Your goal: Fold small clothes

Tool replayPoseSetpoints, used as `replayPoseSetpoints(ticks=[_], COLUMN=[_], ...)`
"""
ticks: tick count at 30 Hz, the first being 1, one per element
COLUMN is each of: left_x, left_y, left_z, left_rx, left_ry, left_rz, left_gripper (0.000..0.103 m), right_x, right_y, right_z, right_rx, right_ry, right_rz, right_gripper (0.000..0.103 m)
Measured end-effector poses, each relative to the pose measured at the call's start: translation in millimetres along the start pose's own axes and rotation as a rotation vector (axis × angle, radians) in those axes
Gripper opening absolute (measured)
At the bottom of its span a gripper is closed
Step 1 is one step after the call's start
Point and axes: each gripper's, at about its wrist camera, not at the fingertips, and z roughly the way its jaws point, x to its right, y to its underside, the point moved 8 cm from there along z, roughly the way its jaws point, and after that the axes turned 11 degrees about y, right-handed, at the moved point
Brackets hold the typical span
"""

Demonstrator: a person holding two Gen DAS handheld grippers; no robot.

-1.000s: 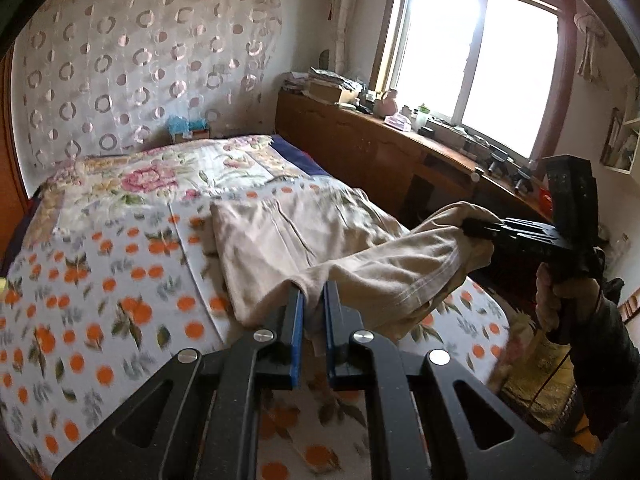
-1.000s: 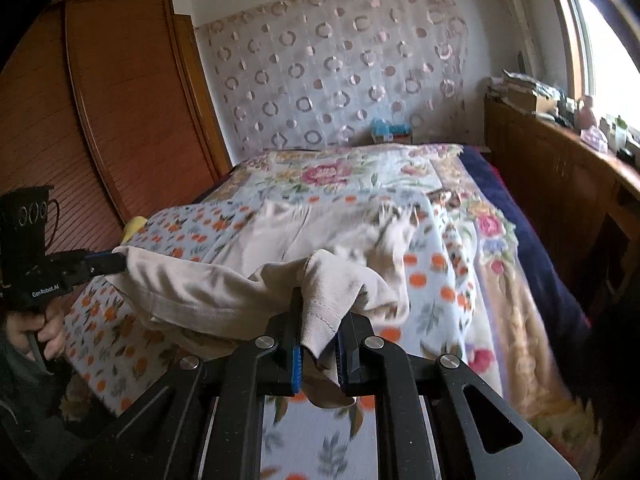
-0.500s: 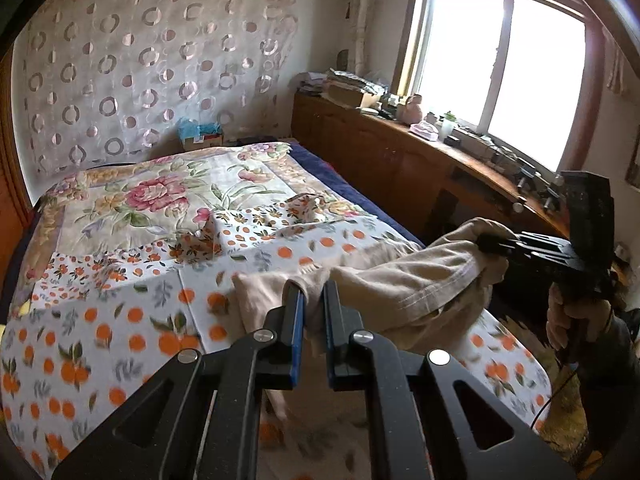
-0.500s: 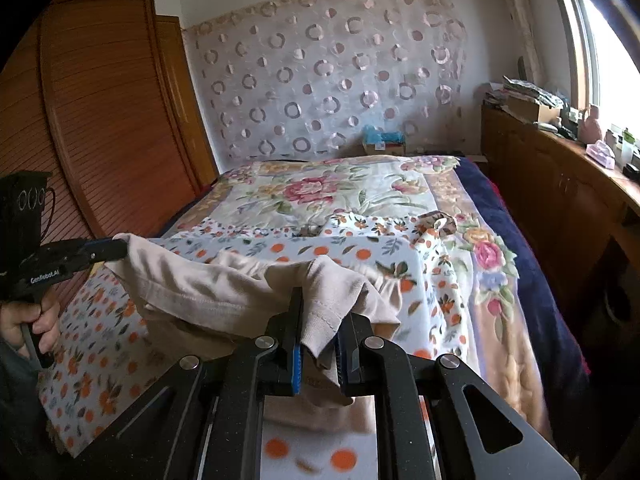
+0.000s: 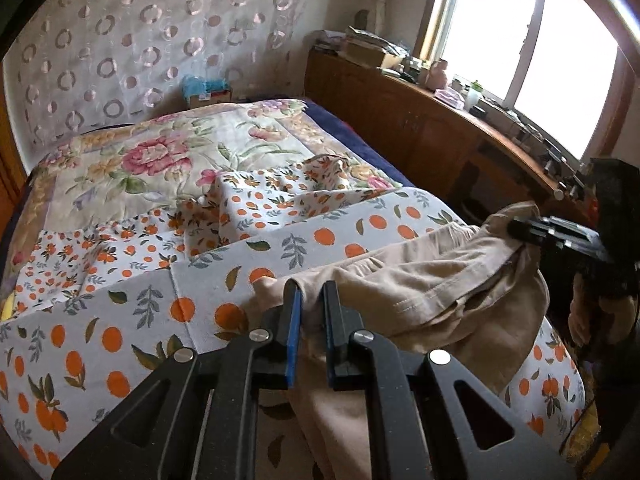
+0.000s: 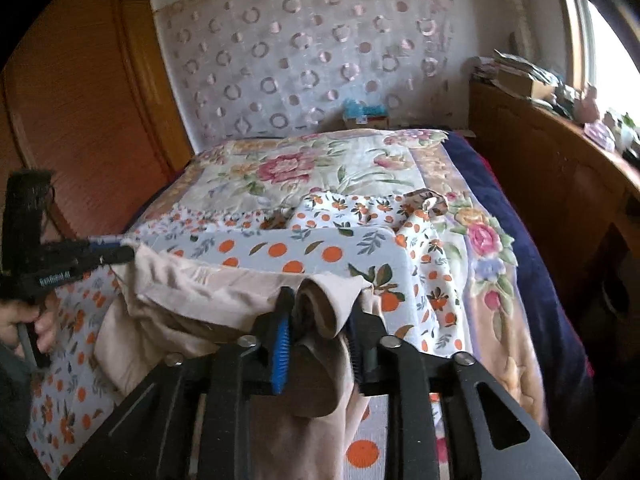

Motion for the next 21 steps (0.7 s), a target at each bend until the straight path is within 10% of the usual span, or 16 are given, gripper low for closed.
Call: replayPoseSetpoints(ticks=[2,6,21], left_x=[1.4,-1.8,-9.7], left_y=[0.9,10.9,27.9], left_z=[-5.7,-20.8,21.7], left_rx=[0.007,0.011,-0.126], left_ry=[-0.003,-0.005,-0.007], left_rz=[0.009,0.019,0.038], left_gripper=[0.048,0.067,0.07], right_x=[5.0,5.4,-25.2], right_y=[-0.8,13.4,15.8], right_z=[-10.5,-27.6,-2.2], right_rx=[0.006,0.011,-0.067], right_ry=[-0.012,0.021,0.059], right_rz=[0.028,-0.055,-0.279], right_gripper=[0.045,0.047,0.047])
